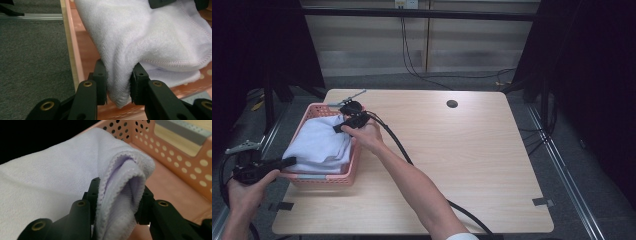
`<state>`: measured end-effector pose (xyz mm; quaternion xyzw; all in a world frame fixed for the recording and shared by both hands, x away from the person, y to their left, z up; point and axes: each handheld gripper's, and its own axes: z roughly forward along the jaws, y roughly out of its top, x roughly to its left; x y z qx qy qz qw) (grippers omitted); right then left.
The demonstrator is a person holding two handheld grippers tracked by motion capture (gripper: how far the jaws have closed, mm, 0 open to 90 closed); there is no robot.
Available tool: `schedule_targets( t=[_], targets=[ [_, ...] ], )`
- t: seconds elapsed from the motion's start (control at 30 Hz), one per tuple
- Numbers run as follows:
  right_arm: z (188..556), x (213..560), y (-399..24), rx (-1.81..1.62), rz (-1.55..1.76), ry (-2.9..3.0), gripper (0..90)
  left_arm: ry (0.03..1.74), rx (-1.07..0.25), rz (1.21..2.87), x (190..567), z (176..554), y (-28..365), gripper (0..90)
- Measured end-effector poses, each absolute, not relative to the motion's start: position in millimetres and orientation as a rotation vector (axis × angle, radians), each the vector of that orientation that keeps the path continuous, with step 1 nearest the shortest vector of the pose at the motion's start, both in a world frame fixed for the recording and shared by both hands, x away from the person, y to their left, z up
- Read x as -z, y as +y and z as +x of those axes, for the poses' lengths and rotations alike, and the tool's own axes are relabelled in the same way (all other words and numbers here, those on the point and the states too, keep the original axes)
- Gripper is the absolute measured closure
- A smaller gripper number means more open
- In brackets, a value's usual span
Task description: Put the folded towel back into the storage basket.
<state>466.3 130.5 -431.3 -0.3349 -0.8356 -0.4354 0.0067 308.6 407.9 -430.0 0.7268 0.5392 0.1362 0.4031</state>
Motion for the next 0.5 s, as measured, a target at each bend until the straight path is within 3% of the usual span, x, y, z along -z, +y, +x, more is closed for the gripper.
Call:
schedule_targets(
  t=[0.1,0.23,0.33,0.4,0.5],
  targets=[
    [466,437,130,1.354,-1.051,-2.619,64.1,1.366,-0.337,1.848,430,310,404,70.7],
    [468,445,128,1.335,-1.043,-2.65,55.8,1.376,-0.304,1.897,429,313,401,65.4],
    [471,447,126,1.333,-1.063,-2.685,44.1,1.38,-0.319,1.885,429,311,399,50.3],
    [474,448,123,1.337,-1.059,-2.682,40.9,1.359,-0.325,1.847,425,308,400,42.2],
    [478,446,118,1.348,-1.058,-2.7,39.1,1.331,-0.339,1.849,418,305,395,39.2]
  ],
)
